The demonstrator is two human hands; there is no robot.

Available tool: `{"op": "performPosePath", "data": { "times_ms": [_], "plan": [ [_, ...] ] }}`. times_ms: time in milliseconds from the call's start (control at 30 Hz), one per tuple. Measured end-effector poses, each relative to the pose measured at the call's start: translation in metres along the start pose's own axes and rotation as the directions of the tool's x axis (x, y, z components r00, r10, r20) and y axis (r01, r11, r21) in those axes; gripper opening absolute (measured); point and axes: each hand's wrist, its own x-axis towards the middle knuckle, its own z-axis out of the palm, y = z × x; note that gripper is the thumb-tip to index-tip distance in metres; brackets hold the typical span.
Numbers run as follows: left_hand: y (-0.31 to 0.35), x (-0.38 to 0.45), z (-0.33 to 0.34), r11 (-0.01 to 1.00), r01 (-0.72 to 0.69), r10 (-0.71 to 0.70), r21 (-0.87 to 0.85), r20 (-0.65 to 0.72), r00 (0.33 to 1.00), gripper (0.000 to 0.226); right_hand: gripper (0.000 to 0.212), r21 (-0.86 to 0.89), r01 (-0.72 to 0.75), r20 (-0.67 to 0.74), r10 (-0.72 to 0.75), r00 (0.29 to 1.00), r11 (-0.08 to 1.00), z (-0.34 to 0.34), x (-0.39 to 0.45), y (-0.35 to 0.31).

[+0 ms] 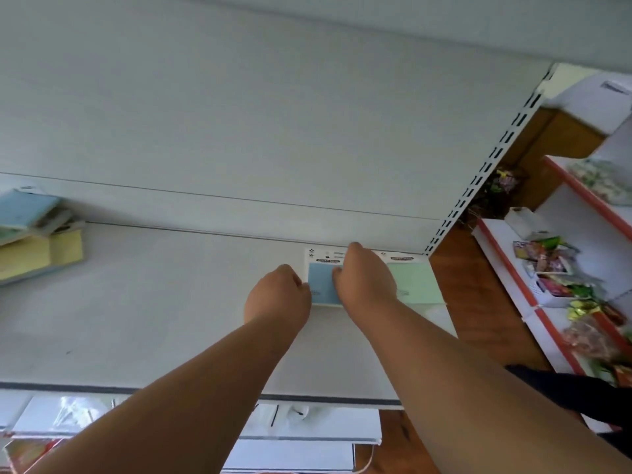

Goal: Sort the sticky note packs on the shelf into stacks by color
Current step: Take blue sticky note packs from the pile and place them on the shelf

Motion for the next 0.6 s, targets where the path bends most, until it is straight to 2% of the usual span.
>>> {"op": "performPosePath", "data": {
  "times_ms": [200, 300, 433, 533, 600],
  "plan": [
    [-0.046, -0.017, -0.037, 0.996, 0.074, -0.074, -0.048, -0.006, 0.997, 0.015, 0.018, 0.090, 0.205, 0.011, -0.207, 0.978, 0.974, 0.013, -0.020, -0.059],
    [-0.090, -0.008, -0.081, 0.981, 0.141, -0.152, -0.131, -0.080, 0.985, 0.014, 0.019, 0.159, 0.276, 0.014, -0.281, 0.959, 0.948, 0.027, -0.029, -0.119],
    [-0.158, 0.012, -0.145, 0.939, 0.244, -0.290, -0.241, -0.181, 0.940, 0.015, 0.014, 0.260, 0.425, 0.004, -0.441, 0.898, 0.867, 0.048, -0.045, -0.213],
    [-0.206, 0.027, -0.194, 0.886, 0.285, -0.368, -0.367, -0.182, 0.912, 0.021, 0.016, 0.315, 0.472, 0.010, -0.501, 0.866, 0.823, 0.067, -0.052, -0.287],
    [-0.234, 0.041, -0.225, 0.816, 0.291, -0.414, -0.500, -0.153, 0.897, 0.028, 0.019, 0.321, 0.500, 0.020, -0.534, 0.845, 0.804, 0.083, -0.053, -0.336]
  ]
}}
